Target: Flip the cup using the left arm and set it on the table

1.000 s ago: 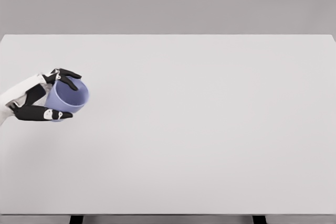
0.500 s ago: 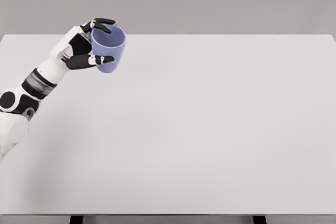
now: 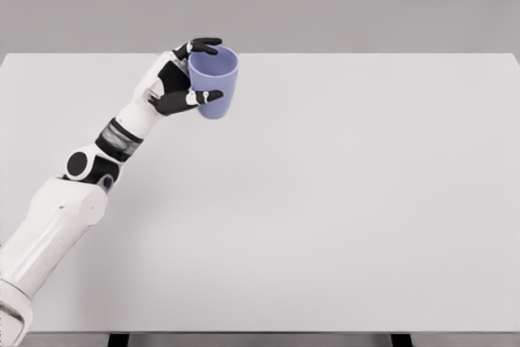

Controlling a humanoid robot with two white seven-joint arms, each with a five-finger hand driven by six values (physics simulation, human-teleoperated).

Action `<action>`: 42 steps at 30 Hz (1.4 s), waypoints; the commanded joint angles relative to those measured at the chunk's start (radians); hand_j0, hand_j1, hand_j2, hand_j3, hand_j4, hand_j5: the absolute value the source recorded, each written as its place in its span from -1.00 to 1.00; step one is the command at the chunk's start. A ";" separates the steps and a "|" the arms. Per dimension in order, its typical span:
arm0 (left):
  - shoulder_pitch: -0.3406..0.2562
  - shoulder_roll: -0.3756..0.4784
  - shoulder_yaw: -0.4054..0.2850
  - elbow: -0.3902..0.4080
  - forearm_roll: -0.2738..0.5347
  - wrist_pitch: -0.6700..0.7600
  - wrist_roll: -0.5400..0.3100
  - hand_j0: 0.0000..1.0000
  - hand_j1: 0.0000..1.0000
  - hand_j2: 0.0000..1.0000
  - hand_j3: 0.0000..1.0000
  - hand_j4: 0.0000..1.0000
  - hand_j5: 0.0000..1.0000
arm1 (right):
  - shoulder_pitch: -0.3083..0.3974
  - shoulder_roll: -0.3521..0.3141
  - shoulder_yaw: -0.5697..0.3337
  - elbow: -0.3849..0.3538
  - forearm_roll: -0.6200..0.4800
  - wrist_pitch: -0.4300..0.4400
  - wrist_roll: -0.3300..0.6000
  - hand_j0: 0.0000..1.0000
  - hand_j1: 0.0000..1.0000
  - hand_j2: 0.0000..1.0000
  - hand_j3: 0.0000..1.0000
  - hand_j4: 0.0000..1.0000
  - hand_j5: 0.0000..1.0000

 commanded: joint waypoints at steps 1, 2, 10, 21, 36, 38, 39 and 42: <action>0.000 -0.019 0.003 0.016 -0.020 -0.005 -0.002 0.13 0.13 0.13 0.13 0.13 0.13 | 0.000 0.000 -0.001 0.000 -0.001 0.000 0.000 1.00 1.00 1.00 1.00 1.00 1.00; 0.002 -0.019 0.001 0.016 -0.033 -0.005 -0.002 0.13 0.13 0.13 0.13 0.13 0.13 | 0.000 0.000 0.001 0.000 0.001 0.000 0.000 1.00 1.00 1.00 1.00 1.00 1.00; 0.017 -0.028 -0.007 0.024 -0.069 -0.005 -0.002 0.18 0.18 0.18 0.18 0.18 0.18 | 0.000 0.000 0.001 0.000 -0.001 0.000 0.000 1.00 1.00 1.00 1.00 1.00 1.00; 0.031 -0.033 -0.004 0.025 -0.083 -0.005 -0.002 0.63 0.63 0.63 0.63 0.63 0.63 | 0.000 0.000 -0.001 0.000 -0.001 0.000 0.000 1.00 1.00 1.00 1.00 1.00 1.00; 0.035 -0.030 -0.002 0.021 -0.083 -0.005 -0.002 1.00 1.00 1.00 1.00 1.00 1.00 | 0.000 0.000 -0.001 0.000 -0.001 0.000 0.000 1.00 1.00 1.00 1.00 1.00 1.00; 0.035 -0.028 -0.002 0.021 -0.083 -0.005 -0.002 1.00 1.00 1.00 1.00 1.00 1.00 | 0.000 0.000 0.001 0.000 0.001 0.000 0.000 1.00 1.00 1.00 1.00 1.00 1.00; 0.035 -0.028 -0.002 0.021 -0.083 -0.005 -0.002 1.00 1.00 1.00 1.00 1.00 1.00 | 0.000 0.000 0.001 0.000 -0.001 0.000 0.000 1.00 1.00 1.00 1.00 1.00 1.00; 0.035 -0.031 -0.004 0.021 -0.085 -0.005 -0.002 1.00 1.00 1.00 1.00 1.00 1.00 | 0.000 0.000 0.001 0.000 -0.001 0.000 0.000 1.00 1.00 1.00 1.00 1.00 1.00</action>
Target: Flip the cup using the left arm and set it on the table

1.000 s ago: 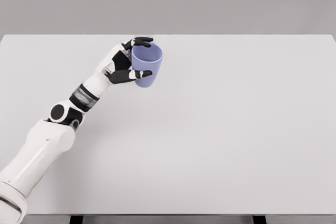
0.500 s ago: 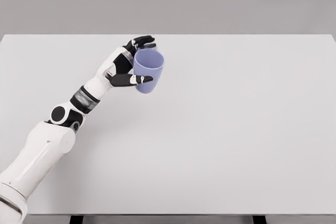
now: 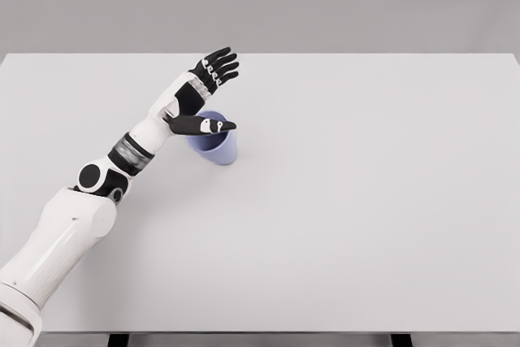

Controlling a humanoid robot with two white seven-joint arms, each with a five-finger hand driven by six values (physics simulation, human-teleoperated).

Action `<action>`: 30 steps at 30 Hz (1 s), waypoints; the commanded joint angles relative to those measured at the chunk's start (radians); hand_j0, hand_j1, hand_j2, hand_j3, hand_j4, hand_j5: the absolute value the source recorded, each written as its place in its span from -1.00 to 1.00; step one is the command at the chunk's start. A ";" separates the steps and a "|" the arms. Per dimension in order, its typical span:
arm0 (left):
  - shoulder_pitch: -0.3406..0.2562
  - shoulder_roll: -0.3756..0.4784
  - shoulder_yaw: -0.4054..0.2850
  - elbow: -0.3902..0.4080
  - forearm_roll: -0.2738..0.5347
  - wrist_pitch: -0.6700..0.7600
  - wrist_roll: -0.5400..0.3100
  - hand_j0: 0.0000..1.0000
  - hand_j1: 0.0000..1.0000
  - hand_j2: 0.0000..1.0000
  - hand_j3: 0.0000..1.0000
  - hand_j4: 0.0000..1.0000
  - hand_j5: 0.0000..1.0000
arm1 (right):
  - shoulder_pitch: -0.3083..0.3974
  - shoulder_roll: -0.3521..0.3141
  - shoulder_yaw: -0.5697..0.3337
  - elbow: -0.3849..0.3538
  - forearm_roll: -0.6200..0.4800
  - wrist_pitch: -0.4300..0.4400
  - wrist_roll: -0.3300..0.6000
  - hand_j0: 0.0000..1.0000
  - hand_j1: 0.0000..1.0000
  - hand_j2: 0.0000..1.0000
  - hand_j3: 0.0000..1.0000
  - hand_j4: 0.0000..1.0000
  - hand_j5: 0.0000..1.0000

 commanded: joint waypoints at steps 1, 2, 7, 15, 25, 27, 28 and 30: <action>0.000 -0.001 0.001 -0.002 -0.001 0.000 0.000 1.00 1.00 1.00 1.00 1.00 1.00 | 0.000 0.000 0.000 0.000 -0.001 0.000 0.000 1.00 1.00 1.00 1.00 1.00 1.00; -0.006 -0.001 0.001 -0.002 -0.004 0.000 0.000 1.00 1.00 1.00 1.00 1.00 1.00 | 0.000 0.000 0.000 0.000 -0.001 0.000 0.000 1.00 1.00 1.00 1.00 1.00 1.00; -0.055 0.006 0.007 -0.018 -0.004 0.000 0.000 1.00 1.00 1.00 1.00 1.00 1.00 | 0.000 0.000 -0.001 0.000 0.001 0.000 0.000 1.00 1.00 1.00 1.00 1.00 1.00; -0.169 0.295 0.007 0.062 -0.201 0.000 0.000 1.00 1.00 1.00 1.00 1.00 1.00 | 0.000 0.000 -0.001 0.000 0.001 0.000 0.000 1.00 1.00 1.00 1.00 1.00 1.00; -0.290 0.490 -0.145 0.076 -1.038 0.000 0.000 1.00 1.00 1.00 1.00 1.00 1.00 | 0.000 0.000 -0.001 0.000 0.001 0.000 0.000 1.00 1.00 1.00 1.00 1.00 1.00; -0.288 0.486 -0.145 0.076 -1.038 0.000 0.000 1.00 1.00 1.00 1.00 1.00 1.00 | 0.000 0.000 0.000 0.000 -0.001 0.000 0.000 1.00 1.00 1.00 1.00 1.00 1.00; -0.288 0.485 -0.145 0.076 -1.039 0.000 0.000 1.00 1.00 1.00 1.00 1.00 1.00 | 0.000 0.000 -0.001 0.000 0.001 0.000 0.000 1.00 1.00 1.00 1.00 1.00 1.00; -0.285 0.483 -0.146 0.076 -1.039 0.000 0.000 1.00 1.00 1.00 1.00 1.00 1.00 | 0.000 0.000 -0.001 0.000 0.001 0.000 0.000 1.00 1.00 1.00 1.00 1.00 1.00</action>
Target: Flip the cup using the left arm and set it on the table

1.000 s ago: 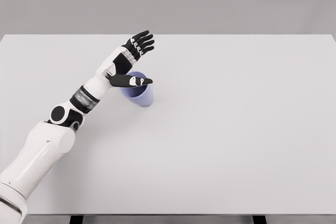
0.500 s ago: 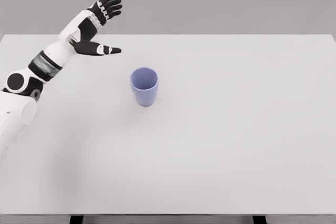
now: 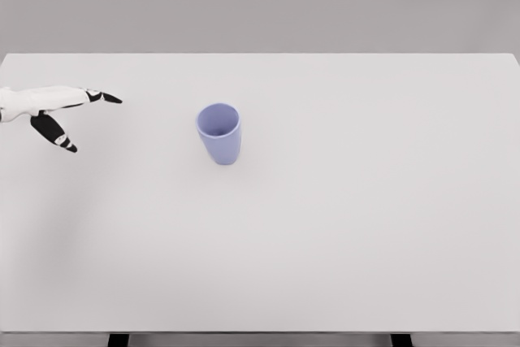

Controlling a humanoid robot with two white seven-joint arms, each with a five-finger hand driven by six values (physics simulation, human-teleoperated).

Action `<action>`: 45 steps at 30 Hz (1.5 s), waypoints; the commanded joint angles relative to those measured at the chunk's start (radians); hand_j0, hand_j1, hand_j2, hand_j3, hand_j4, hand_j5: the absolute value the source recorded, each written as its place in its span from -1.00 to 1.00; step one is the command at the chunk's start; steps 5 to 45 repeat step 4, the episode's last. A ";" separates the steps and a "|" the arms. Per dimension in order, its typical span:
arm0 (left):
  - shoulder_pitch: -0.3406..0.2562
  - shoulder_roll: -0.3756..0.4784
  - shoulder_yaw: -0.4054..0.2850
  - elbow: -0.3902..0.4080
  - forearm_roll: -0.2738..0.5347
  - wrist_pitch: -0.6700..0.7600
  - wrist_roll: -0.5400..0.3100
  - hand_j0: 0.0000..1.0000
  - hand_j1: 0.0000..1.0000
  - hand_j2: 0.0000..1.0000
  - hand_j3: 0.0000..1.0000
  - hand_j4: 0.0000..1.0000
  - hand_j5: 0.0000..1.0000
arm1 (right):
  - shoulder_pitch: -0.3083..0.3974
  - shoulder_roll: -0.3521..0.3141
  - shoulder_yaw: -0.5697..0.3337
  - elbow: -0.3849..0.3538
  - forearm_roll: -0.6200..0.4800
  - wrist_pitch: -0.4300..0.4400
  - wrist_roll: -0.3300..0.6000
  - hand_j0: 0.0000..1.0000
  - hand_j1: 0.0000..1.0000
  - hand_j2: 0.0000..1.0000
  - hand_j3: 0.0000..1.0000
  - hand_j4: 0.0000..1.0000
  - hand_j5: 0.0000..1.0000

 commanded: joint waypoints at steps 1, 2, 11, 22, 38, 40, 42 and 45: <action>0.000 0.002 -0.004 -0.002 -0.009 0.003 0.000 1.00 1.00 1.00 1.00 1.00 1.00 | 0.000 0.000 0.000 0.000 -0.001 0.000 0.000 1.00 1.00 1.00 1.00 1.00 1.00; 0.000 0.002 -0.003 -0.002 -0.009 0.003 0.000 1.00 1.00 1.00 1.00 1.00 1.00 | 0.000 0.000 0.000 0.000 0.001 0.000 0.000 1.00 1.00 1.00 1.00 1.00 1.00; 0.002 0.002 -0.004 -0.001 -0.009 0.003 0.000 1.00 1.00 1.00 1.00 1.00 1.00 | 0.000 0.000 0.001 0.000 0.001 0.000 0.000 1.00 1.00 1.00 1.00 1.00 1.00; 0.002 0.002 -0.004 -0.001 -0.009 0.003 0.000 1.00 1.00 1.00 1.00 1.00 1.00 | 0.000 0.000 0.001 0.000 0.001 0.000 0.000 1.00 1.00 1.00 1.00 1.00 1.00; 0.002 0.002 -0.004 -0.001 -0.009 0.003 0.000 1.00 1.00 1.00 1.00 1.00 1.00 | 0.000 0.000 0.001 0.000 0.001 0.000 0.000 1.00 1.00 1.00 1.00 1.00 1.00; 0.002 0.002 -0.004 -0.001 -0.009 0.003 0.000 1.00 1.00 1.00 1.00 1.00 1.00 | 0.000 0.000 0.001 0.000 0.001 0.000 0.000 1.00 1.00 1.00 1.00 1.00 1.00; 0.002 0.002 -0.004 -0.001 -0.009 0.003 0.000 1.00 1.00 1.00 1.00 1.00 1.00 | 0.000 0.000 0.001 0.000 0.001 0.000 0.000 1.00 1.00 1.00 1.00 1.00 1.00; 0.002 0.002 -0.004 -0.001 -0.009 0.003 0.000 1.00 1.00 1.00 1.00 1.00 1.00 | 0.000 0.000 0.001 0.000 0.001 0.000 0.000 1.00 1.00 1.00 1.00 1.00 1.00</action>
